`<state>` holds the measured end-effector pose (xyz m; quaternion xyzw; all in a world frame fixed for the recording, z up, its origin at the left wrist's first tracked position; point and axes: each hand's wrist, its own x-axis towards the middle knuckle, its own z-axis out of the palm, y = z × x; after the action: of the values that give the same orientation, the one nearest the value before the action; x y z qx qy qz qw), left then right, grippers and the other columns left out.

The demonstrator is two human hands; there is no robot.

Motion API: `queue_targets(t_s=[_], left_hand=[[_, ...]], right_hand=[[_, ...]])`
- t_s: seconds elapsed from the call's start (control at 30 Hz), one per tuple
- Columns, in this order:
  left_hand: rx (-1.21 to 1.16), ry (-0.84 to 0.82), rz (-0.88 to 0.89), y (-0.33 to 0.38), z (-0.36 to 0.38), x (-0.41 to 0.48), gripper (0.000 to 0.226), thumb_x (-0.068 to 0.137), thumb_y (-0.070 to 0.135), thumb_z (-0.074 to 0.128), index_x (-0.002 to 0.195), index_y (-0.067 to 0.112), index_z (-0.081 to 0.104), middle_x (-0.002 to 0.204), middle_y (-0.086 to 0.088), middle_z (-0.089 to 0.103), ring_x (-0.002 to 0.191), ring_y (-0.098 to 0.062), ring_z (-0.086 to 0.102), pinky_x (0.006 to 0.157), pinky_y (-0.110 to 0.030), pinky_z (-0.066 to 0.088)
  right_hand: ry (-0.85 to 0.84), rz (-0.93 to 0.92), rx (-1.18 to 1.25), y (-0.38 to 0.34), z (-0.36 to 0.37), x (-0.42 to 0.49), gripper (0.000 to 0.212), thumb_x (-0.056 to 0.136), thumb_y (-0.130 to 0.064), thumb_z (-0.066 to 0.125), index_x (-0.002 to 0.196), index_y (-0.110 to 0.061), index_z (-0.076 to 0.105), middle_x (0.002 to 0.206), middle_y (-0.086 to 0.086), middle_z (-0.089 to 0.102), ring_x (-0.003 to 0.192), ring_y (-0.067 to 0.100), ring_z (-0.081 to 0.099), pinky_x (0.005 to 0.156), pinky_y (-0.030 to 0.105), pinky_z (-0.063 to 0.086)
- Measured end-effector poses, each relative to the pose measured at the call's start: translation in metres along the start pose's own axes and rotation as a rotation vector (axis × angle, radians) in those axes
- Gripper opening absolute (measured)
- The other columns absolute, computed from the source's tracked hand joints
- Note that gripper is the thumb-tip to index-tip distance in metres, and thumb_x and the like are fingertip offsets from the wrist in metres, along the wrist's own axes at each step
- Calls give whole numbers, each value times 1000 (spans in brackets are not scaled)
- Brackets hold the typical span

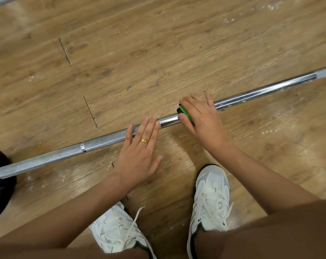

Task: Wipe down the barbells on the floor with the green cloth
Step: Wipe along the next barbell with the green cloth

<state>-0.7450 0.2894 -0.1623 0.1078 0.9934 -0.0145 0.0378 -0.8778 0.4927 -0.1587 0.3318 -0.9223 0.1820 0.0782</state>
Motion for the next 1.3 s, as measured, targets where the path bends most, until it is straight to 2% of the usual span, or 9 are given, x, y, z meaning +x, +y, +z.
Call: queue_targets(t_s=[0.2, 0.4, 0.5, 0.6, 0.7, 0.8, 0.9, 1.0, 1.3], left_hand=[[-41, -30, -26, 11, -1, -6, 93, 96, 60, 33, 160, 1, 2, 169, -15, -5, 157, -29, -3, 124, -58, 10], [-48, -34, -8, 17, -1, -14, 94, 95, 60, 38, 160, 1, 4, 169, -15, -4, 157, -29, -2, 124, -57, 10], [-52, -40, 11, 22, 1, -21, 97, 94, 58, 47, 160, 0, 4, 169, -16, -4, 157, -30, -2, 124, -57, 8], [-56, -36, 26, 26, 2, -30, 101, 92, 55, 57, 160, 0, 6, 169, -16, -3, 156, -31, -1, 123, -56, 8], [-55, -41, 55, 31, 2, -38, 95, 95, 52, 51, 159, -1, 6, 169, -18, -4, 156, -33, -1, 122, -57, 10], [-61, -51, 81, 35, 3, -46, 88, 96, 52, 39, 159, -2, 8, 168, -19, -2, 156, -33, 1, 122, -57, 10], [-61, -54, 115, 39, 7, -55, 86, 95, 50, 38, 159, -1, 10, 168, -19, 0, 156, -33, 3, 123, -55, 9], [-67, -41, 139, 42, 11, -62, 85, 95, 48, 38, 160, 0, 11, 169, -18, 2, 156, -32, 3, 124, -52, 7], [-70, -34, 165, 44, 12, -69, 85, 94, 47, 39, 160, 1, 10, 169, -18, 2, 156, -32, 3, 124, -50, 6]], right_hand=[[30, -130, -38, 3, 0, -2, 34, 101, -24, 55, 123, -1, 67, 123, 13, 68, 124, 31, 60, 117, 51, 28], [45, -28, 14, -4, 1, -14, 31, 101, -18, 52, 121, 1, 66, 120, 14, 68, 121, 31, 60, 121, 50, 24], [37, -109, 9, -4, -1, -20, 28, 99, -16, 58, 120, 1, 66, 119, 14, 68, 116, 30, 63, 118, 51, 29], [55, -109, -12, 3, -7, -25, 29, 100, -18, 55, 117, 1, 68, 114, 14, 70, 110, 29, 66, 117, 51, 33], [73, -44, 19, -7, -8, -38, 28, 98, -14, 56, 116, 3, 69, 114, 14, 70, 110, 29, 66, 116, 53, 32], [19, -81, 20, -11, -13, -46, 27, 98, -13, 60, 118, 3, 68, 116, 15, 70, 112, 29, 66, 114, 49, 36], [-4, -132, -20, -7, -21, -51, 29, 100, -17, 57, 118, 2, 68, 115, 15, 70, 107, 30, 67, 100, 43, 45], [3, -88, -14, -13, -22, -61, 29, 101, -19, 55, 118, 1, 68, 116, 13, 70, 107, 30, 66, 92, 41, 46], [3, -72, 18, -18, -21, -69, 28, 100, -18, 55, 116, 1, 69, 114, 14, 70, 106, 31, 66, 95, 43, 48]])
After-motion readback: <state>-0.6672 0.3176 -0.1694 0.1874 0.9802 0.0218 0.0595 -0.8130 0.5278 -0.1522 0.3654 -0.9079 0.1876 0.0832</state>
